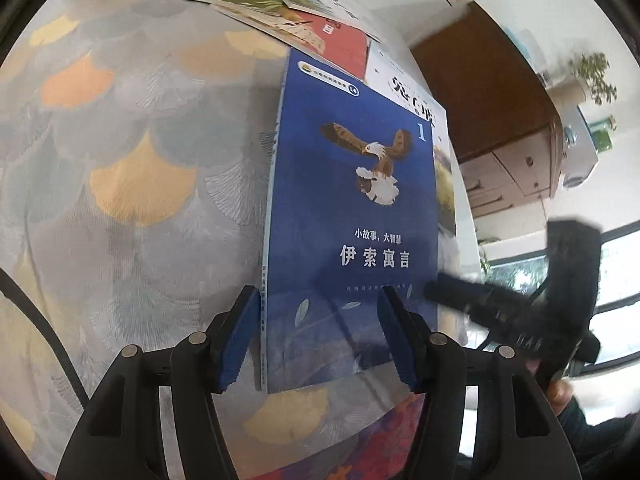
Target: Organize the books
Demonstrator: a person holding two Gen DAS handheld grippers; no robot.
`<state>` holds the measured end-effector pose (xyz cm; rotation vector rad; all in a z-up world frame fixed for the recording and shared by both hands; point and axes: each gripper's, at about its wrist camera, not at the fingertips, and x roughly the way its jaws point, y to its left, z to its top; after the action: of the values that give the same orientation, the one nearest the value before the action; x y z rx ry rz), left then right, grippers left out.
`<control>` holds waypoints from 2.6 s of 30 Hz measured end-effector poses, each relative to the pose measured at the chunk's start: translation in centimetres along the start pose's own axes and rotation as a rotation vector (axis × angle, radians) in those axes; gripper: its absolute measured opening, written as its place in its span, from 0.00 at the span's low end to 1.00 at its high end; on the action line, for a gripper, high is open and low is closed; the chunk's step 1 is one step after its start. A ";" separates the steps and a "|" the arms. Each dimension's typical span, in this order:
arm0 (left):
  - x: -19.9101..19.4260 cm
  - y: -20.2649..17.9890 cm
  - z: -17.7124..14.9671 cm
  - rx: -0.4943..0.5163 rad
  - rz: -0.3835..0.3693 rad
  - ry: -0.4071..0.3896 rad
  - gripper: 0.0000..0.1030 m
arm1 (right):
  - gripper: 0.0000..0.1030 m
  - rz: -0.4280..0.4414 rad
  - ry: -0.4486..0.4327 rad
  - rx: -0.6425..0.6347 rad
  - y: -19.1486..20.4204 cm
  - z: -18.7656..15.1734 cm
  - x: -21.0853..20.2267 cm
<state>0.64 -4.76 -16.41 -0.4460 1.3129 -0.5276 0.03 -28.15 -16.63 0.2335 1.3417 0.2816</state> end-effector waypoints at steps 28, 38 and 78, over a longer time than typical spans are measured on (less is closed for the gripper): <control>2.7 -2.4 1.0 0.043 -0.095 -0.005 0.25 | 0.42 0.246 -0.074 0.153 -3.1 -3.0 -0.2; 0.6 -0.8 2.7 -0.193 -0.529 -0.007 0.18 | 0.65 0.509 -0.072 0.344 -6.3 -3.7 -0.8; -20.2 6.5 5.2 0.189 0.250 -0.286 0.20 | 0.20 0.231 -0.273 -0.464 25.6 5.2 -3.2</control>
<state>3.05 12.62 -3.34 -0.1877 1.0150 -0.3587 2.77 -5.08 -4.21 0.0322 0.9475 0.7191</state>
